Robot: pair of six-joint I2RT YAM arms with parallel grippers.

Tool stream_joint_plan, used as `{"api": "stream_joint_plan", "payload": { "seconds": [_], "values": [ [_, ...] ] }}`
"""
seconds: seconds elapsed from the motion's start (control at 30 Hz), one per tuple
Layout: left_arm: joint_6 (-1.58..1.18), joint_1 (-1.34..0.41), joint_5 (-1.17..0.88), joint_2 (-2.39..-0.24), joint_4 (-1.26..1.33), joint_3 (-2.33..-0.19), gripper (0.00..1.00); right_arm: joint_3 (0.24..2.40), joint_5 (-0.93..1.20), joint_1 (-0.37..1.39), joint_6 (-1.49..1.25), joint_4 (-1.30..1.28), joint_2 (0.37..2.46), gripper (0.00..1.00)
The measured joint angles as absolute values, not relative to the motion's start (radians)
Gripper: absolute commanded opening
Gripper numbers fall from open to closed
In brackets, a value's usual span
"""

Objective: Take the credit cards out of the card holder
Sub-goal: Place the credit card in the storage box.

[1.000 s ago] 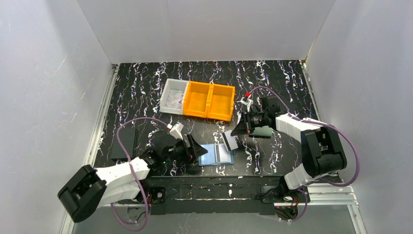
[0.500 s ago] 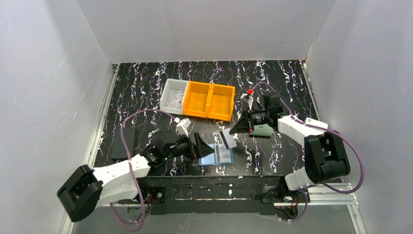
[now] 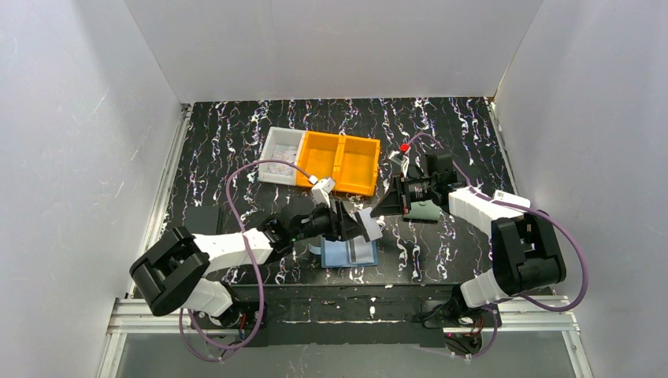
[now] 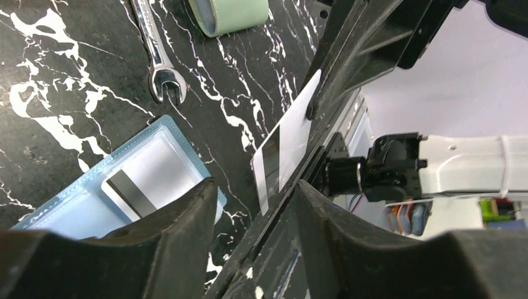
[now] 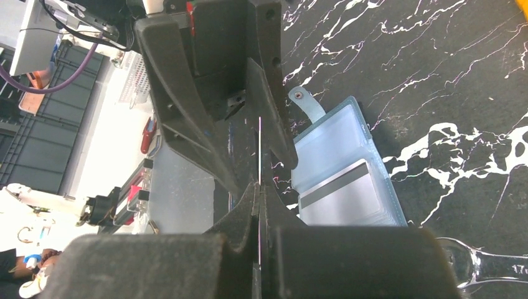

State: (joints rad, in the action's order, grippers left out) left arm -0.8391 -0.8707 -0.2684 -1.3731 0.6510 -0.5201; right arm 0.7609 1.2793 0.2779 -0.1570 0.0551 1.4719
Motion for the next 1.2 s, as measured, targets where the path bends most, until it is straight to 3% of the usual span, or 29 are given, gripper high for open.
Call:
{"api": "stream_joint_plan", "payload": {
  "seconds": [0.23, 0.3, 0.47, 0.6, 0.77, 0.93, 1.2],
  "values": [
    [-0.88, -0.871, -0.29, -1.433, 0.716, -0.534, 0.0, 0.761, 1.28, 0.28, -0.159, 0.056, 1.473, 0.01],
    [-0.889, -0.871, -0.305, -1.435, 0.728, -0.533, 0.0, 0.761, 1.273, 0.281, -0.157, 0.057, 1.473, 0.01],
    [-0.872, -0.871, -0.326, -1.431, 0.765, -0.524, 0.0, 0.761, 1.252, 0.276, -0.153, 0.051, 1.473, 0.54],
    [-0.76, -0.868, -0.347, -1.376, 0.741, -0.488, 0.0, 0.772, 1.256, 0.274, -0.107, -0.015, 1.473, 0.75],
    [-0.477, -0.87, -0.351, -1.2, 0.568, -0.475, 0.0, 0.782, 1.272, 0.248, -0.078, -0.061, 1.47, 0.84],
    [0.011, -0.947, -0.271, -0.991, 0.319, -0.524, 0.0, 0.781, 1.271, 0.241, -0.121, -0.035, 1.446, 0.9],
    [0.733, -1.142, 0.093, -1.061, 0.105, -0.656, 0.0, 0.747, 1.256, 0.241, -0.381, 0.146, 1.444, 0.96]
  ]
}}
